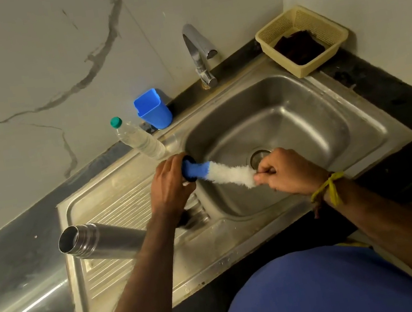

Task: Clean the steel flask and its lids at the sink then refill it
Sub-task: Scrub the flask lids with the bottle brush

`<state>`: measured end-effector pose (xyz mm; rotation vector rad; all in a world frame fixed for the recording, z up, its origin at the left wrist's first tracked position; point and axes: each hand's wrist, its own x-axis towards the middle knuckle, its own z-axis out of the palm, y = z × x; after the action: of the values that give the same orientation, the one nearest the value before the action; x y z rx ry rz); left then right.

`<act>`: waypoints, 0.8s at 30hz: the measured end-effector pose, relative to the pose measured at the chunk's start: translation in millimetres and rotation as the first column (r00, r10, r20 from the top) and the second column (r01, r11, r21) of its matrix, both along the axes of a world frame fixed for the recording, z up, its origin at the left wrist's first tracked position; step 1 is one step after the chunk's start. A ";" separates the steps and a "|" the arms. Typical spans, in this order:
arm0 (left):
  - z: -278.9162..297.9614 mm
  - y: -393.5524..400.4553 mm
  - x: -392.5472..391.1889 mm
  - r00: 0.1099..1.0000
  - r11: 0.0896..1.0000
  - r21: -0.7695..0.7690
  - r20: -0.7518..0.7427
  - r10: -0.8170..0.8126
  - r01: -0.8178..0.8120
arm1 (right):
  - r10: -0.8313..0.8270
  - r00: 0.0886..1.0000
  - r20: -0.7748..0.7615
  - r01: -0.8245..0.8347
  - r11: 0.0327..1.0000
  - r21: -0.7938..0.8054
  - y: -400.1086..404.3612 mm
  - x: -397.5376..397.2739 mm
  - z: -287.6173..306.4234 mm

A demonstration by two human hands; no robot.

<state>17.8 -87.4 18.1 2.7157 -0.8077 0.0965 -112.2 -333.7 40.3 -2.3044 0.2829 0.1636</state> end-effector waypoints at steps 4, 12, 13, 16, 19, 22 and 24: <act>10.5 15.7 20.2 0.937 0.909 -0.235 -0.148 0.316 -0.344 | -0.131 0.986 0.099 0.129 0.991 0.024 -32.9 -12.5 3.7; 9.7 -43.3 -12.5 0.606 0.295 -0.542 -0.769 0.202 -0.787 | -0.300 0.908 0.294 0.281 0.954 0.104 -14.6 -24.6 -14.9; 7.2 -51.0 -16.3 0.567 0.230 -0.526 -0.804 0.178 -0.819 | -0.273 0.897 0.347 0.259 0.962 0.086 -7.5 -24.4 -16.9; 9.1 -60.5 -22.2 0.459 0.110 -0.450 -0.885 0.083 -0.886 | -0.148 0.890 0.431 0.167 0.986 -0.007 6.6 -24.2 -23.2; 13.1 -54.9 -19.2 0.387 0.010 -0.388 -0.921 -0.045 -0.922 | -0.086 0.890 0.447 0.139 0.986 -0.088 5.1 -34.2 -28.1; 18.3 -49.3 -22.2 0.352 -0.048 -0.349 -0.923 -0.158 -0.936 | -0.083 0.873 0.480 0.171 0.975 -0.143 1.4 -37.3 -26.4; 20.7 -48.5 -24.0 0.305 -0.132 -0.278 -0.908 -0.288 -0.951 | -0.055 0.878 0.475 0.149 0.975 -0.164 6.3 -31.9 -26.6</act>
<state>-6.2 -135.9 38.8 0.9679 0.6438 -0.3985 -144.2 -327.3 13.7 -2.4281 0.1748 -0.4954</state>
